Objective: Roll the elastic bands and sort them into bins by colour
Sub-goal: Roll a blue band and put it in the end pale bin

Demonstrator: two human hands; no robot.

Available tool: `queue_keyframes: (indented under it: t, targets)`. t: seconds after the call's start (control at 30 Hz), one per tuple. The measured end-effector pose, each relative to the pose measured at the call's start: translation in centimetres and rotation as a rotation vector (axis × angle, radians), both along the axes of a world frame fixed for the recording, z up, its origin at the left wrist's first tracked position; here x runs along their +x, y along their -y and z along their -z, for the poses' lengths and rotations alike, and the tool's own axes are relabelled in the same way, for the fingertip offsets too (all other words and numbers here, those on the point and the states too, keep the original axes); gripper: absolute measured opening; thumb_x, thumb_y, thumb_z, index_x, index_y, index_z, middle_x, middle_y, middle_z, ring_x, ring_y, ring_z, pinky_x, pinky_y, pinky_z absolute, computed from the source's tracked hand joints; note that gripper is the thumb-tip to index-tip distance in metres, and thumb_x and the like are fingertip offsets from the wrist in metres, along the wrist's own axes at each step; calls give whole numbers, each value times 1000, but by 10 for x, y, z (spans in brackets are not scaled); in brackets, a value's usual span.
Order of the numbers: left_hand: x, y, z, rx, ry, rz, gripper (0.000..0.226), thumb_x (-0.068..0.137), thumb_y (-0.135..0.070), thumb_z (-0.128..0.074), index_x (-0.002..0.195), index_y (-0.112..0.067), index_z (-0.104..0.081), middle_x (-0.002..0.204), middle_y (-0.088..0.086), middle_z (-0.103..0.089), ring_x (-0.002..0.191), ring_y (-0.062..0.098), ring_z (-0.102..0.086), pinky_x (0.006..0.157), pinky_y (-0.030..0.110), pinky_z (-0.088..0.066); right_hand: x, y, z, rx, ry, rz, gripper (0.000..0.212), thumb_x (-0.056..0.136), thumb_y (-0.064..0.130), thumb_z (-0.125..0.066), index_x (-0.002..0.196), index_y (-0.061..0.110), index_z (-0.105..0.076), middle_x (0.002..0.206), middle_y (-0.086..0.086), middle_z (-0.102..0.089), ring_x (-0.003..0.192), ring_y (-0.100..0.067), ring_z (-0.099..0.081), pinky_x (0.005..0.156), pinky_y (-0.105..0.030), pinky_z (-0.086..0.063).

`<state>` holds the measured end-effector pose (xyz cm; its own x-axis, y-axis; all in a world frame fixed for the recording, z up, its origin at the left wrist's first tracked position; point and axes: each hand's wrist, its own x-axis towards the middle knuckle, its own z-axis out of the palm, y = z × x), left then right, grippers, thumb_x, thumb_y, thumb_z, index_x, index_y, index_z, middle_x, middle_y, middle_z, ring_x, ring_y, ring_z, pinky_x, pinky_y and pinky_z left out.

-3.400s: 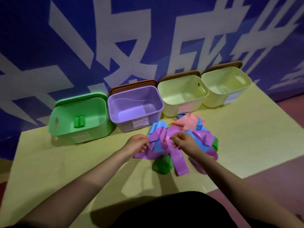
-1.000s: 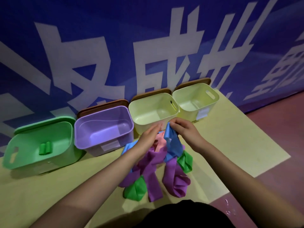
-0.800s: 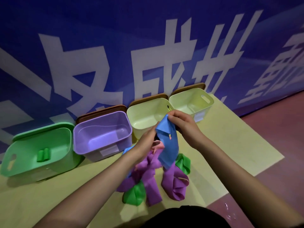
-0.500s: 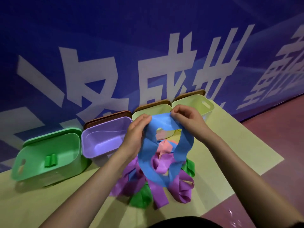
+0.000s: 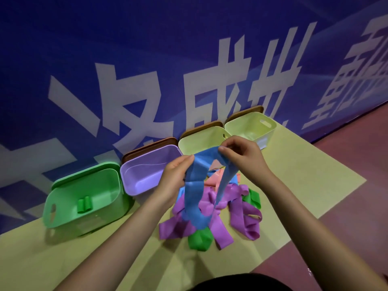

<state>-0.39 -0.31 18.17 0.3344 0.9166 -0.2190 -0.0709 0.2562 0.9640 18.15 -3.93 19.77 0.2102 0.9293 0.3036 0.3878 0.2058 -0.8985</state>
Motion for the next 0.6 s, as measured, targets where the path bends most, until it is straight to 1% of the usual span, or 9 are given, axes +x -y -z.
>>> queue_keyframes:
  t: [0.1,0.17,0.23,0.3,0.33,0.4,0.47,0.5,0.6]
  targets:
    - [5,16,17,-63,-27,120,17,98,-21,-50,97,-16,-66,98,10,-65,92,22,-58,76,32,-44,-2,-1,2,-35,-203,69,10,88,3,-63,79,7,-63,70,2,-60,61,2,-53,62,-11,-43]
    - [11,25,30,-171,35,210,20,98,-23,-48,100,-15,-66,105,13,-64,98,27,-57,78,34,-44,1,-2,2,-52,-256,93,9,89,3,-62,81,5,-62,71,1,-59,60,3,-53,61,-10,-43]
    - [21,29,38,-273,106,309,30,94,-31,-49,113,-14,-64,116,13,-66,106,27,-61,92,39,-47,8,-3,3,-61,-296,91,8,89,5,-62,82,4,-61,71,-2,-58,58,-1,-54,58,-15,-45]
    - [33,30,41,-323,135,391,42,88,-38,-51,122,-16,-60,118,10,-68,108,25,-64,104,45,-44,17,-6,3,-78,-346,81,9,89,7,-63,81,4,-61,69,-3,-57,52,-8,-54,53,-22,-47]
    - [40,29,41,-338,145,425,44,88,-38,-50,126,-16,-57,116,9,-69,105,24,-66,103,45,-44,23,-8,3,-88,-363,77,10,90,7,-63,80,4,-60,68,-4,-57,49,-10,-53,50,-24,-47]
    - [55,26,41,-320,99,476,49,86,-39,-51,129,-14,-54,115,12,-69,101,25,-68,96,42,-50,35,-12,2,-91,-362,92,12,90,9,-62,79,5,-60,68,-4,-57,47,-13,-53,49,-25,-46]
    - [70,24,39,-301,25,491,53,81,-45,-52,123,-14,-58,117,17,-67,98,25,-67,92,40,-51,51,-16,2,-69,-348,122,13,91,9,-62,78,6,-60,68,-4,-57,51,-14,-53,52,-26,-48]
    - [79,22,41,-308,26,480,55,79,-47,-51,121,-13,-60,117,19,-66,97,25,-68,92,39,-51,61,-19,3,-58,-346,131,14,91,8,-61,78,6,-60,68,-4,-57,52,-14,-54,51,-26,-48]
    - [106,17,44,-417,211,428,56,83,-47,-45,118,-4,-58,102,21,-65,85,28,-66,80,34,-54,92,-25,5,-56,-318,162,14,92,11,-61,78,7,-60,68,1,-58,58,-17,-55,57,-33,-50]
